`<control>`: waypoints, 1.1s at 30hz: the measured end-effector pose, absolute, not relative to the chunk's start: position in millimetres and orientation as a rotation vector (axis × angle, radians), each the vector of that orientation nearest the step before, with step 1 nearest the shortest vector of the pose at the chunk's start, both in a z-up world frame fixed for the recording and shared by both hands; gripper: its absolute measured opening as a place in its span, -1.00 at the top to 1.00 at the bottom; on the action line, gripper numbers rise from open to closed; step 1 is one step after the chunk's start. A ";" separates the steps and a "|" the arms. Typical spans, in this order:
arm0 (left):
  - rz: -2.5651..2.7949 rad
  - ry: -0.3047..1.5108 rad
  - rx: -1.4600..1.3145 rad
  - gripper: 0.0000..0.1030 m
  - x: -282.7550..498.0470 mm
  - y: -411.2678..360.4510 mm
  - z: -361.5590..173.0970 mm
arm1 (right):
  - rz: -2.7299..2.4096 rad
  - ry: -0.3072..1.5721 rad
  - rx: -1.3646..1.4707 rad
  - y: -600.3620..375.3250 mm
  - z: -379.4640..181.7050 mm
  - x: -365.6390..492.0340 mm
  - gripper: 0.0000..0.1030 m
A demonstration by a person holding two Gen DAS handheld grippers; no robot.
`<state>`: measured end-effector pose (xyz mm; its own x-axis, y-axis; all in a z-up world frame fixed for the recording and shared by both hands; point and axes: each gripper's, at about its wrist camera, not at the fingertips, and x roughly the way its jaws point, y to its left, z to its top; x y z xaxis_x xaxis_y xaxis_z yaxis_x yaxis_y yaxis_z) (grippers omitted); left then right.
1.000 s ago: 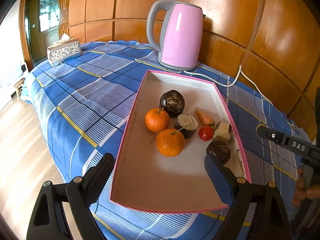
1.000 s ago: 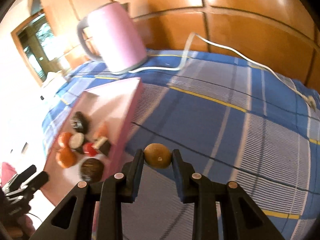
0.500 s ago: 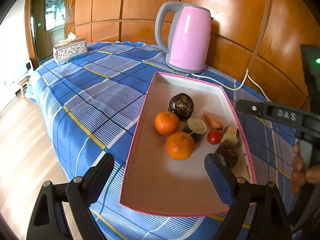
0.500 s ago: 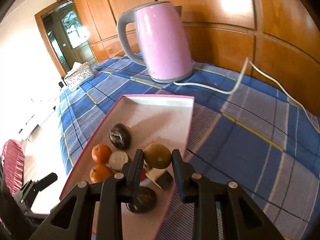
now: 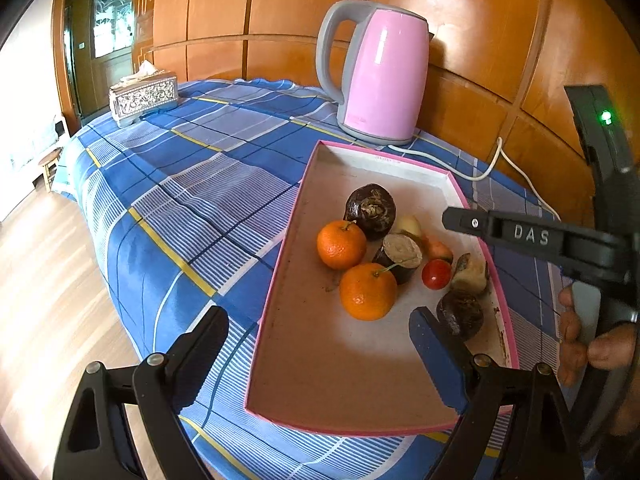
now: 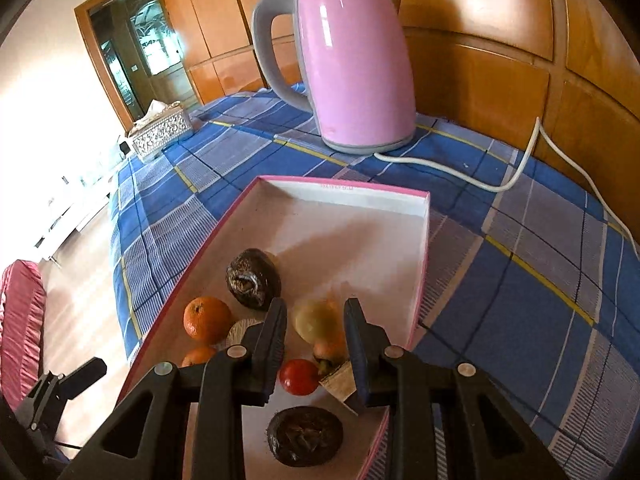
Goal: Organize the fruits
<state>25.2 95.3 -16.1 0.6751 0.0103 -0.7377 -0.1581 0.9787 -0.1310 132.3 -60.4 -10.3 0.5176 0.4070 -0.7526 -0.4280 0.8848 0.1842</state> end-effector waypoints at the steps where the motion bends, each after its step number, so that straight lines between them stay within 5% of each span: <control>1: 0.096 0.825 -0.189 -0.79 25.1 94.7 -15.7 | 0.499 0.899 -0.024 -61.4 -11.8 131.4 0.43; 15: 0.094 0.816 -0.182 -0.81 23.1 90.2 -12.3 | 0.440 0.878 -0.003 -88.4 -13.2 98.3 0.42; 33: 0.043 0.753 -0.111 -0.89 3.7 63.4 5.6 | 0.170 0.786 -0.004 -133.4 -14.4 21.4 0.03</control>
